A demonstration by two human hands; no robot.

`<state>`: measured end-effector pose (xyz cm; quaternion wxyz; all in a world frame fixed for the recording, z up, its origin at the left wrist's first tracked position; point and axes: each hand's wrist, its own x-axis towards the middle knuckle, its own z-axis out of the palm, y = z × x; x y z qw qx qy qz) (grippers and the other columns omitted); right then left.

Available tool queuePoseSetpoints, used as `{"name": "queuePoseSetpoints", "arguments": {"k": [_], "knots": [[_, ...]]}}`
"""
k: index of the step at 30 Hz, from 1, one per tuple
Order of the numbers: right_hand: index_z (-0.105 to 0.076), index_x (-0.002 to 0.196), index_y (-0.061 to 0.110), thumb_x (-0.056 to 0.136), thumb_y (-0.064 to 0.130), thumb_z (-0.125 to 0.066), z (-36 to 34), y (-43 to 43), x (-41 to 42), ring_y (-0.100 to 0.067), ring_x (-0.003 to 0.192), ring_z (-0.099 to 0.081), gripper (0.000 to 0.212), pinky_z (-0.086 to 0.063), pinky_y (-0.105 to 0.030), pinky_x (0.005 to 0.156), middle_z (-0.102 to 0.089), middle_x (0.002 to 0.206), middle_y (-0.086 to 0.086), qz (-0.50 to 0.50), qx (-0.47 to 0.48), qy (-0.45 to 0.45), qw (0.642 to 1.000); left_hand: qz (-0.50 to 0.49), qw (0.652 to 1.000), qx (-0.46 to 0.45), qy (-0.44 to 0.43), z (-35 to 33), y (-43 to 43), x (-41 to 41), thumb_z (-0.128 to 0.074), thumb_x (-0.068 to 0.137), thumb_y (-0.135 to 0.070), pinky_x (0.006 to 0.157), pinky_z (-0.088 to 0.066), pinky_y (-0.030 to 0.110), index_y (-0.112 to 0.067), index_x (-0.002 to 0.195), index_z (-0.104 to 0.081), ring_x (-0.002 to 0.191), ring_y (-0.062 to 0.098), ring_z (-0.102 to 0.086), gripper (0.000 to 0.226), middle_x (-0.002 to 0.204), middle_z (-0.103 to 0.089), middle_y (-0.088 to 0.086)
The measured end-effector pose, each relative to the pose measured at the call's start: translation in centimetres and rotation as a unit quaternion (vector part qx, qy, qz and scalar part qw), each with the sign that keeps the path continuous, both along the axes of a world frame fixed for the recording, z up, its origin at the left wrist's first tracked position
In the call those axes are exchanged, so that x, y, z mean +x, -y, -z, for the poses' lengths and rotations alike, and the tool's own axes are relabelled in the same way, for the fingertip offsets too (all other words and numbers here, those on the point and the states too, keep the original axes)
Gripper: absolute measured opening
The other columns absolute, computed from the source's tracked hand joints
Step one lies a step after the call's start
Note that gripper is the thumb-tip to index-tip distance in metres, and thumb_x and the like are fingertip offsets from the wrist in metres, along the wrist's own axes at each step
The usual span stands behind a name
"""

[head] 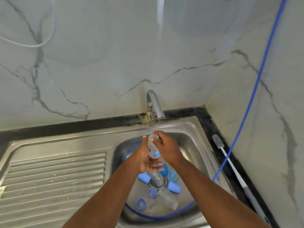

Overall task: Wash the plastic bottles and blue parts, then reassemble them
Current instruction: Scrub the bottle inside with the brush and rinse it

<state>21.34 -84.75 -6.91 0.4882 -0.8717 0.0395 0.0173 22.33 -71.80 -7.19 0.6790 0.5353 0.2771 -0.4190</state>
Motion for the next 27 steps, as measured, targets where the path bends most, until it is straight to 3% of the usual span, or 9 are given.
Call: {"name": "queuePoseSetpoints", "arguments": {"k": [4,6,10,14,18,20,22,25,27], "knots": [[-0.066,0.124,0.015,0.1,0.022,-0.061,0.2,-0.1,2.9,-0.013,0.101,-0.066,0.026,-0.053,-0.029,0.092,-0.071,0.114,-0.002,0.066,0.025,-0.007,0.997,-0.005,0.987,0.068,0.144,0.5,-0.2,2.1,-0.048,0.103,-0.054,0.093,-0.055,0.047,-0.024,0.113,-0.066,0.108,0.027,-0.067,0.037,0.116,-0.073,0.008],[-0.065,0.129,0.019,0.097,0.021,-0.065,0.4,0.3,2.9,-0.01,0.102,-0.066,0.032,-0.053,-0.024,0.09,-0.07,0.114,0.002,0.056,0.035,-0.009,0.998,-0.009,0.971,0.083,0.224,0.6,0.1,2.6,-0.047,0.107,-0.039,0.091,-0.056,0.043,-0.025,0.11,-0.067,0.104,0.023,-0.07,0.025,0.115,-0.074,0.009],[-0.066,0.128,0.023,0.093,0.022,-0.071,1.1,1.1,2.6,-0.008,0.1,-0.068,0.035,-0.058,-0.033,0.092,-0.072,0.112,0.003,0.059,0.045,-0.025,0.997,-0.015,0.951,0.089,0.297,0.6,0.4,2.2,-0.05,0.106,-0.035,0.067,-0.059,0.025,-0.026,0.101,-0.07,0.086,0.013,-0.073,0.023,0.1,-0.076,0.005],[-0.078,0.092,0.027,0.095,0.028,-0.067,1.1,0.7,3.3,-0.015,0.077,-0.074,0.011,-0.062,-0.046,0.074,-0.076,0.082,0.004,0.115,0.026,-0.008,0.993,-0.03,0.938,0.057,0.34,1.2,0.9,2.4,-0.051,0.106,-0.03,0.079,-0.058,0.033,-0.014,0.112,-0.067,0.096,0.027,-0.073,0.024,0.105,-0.074,0.014],[-0.073,0.083,0.024,0.09,0.032,-0.069,1.5,0.5,4.3,-0.016,0.076,-0.072,0.012,-0.063,-0.046,0.073,-0.073,0.078,0.004,0.167,0.027,-0.038,0.985,-0.019,0.944,0.022,0.329,0.8,0.8,2.5,-0.061,0.101,-0.023,0.076,-0.058,0.023,-0.016,0.123,-0.061,0.091,0.012,-0.071,0.024,0.112,-0.07,0.009],[-0.072,0.083,0.023,0.09,0.042,-0.068,1.1,0.6,4.8,-0.019,0.079,-0.073,0.021,-0.063,-0.047,0.075,-0.074,0.08,0.001,0.205,0.065,-0.062,0.975,-0.015,0.934,0.063,0.352,1.3,1.0,3.0,-0.072,0.094,-0.023,0.085,-0.057,0.028,-0.026,0.123,-0.058,0.099,0.008,-0.065,0.033,0.115,-0.064,-0.001],[-0.073,0.091,0.018,0.095,0.046,-0.063,0.4,1.0,5.2,-0.022,0.081,-0.073,0.03,-0.063,-0.046,0.075,-0.074,0.086,-0.004,0.229,0.086,-0.086,0.966,-0.004,0.912,0.126,0.389,1.7,1.3,3.4,-0.075,0.091,-0.033,0.09,-0.056,0.034,-0.036,0.113,-0.06,0.101,0.006,-0.062,0.027,0.11,-0.063,-0.013],[-0.071,0.1,0.015,0.101,0.037,-0.059,0.1,1.5,5.2,-0.022,0.087,-0.073,0.025,-0.063,-0.041,0.081,-0.074,0.095,-0.007,0.218,0.123,-0.122,0.96,-0.002,0.913,0.137,0.384,1.3,1.8,3.5,-0.065,0.096,-0.045,0.091,-0.058,0.044,-0.04,0.096,-0.065,0.095,0.011,-0.067,0.005,0.098,-0.07,-0.01],[-0.071,0.103,0.014,0.1,0.027,-0.06,0.6,1.7,4.9,-0.024,0.092,-0.072,0.018,-0.061,-0.042,0.087,-0.073,0.101,-0.011,0.207,0.141,-0.131,0.959,0.004,0.918,0.139,0.371,1.3,1.8,3.6,-0.057,0.1,-0.046,0.093,-0.056,0.049,-0.035,0.095,-0.069,0.093,0.016,-0.068,0.016,0.094,-0.072,-0.004]]}}
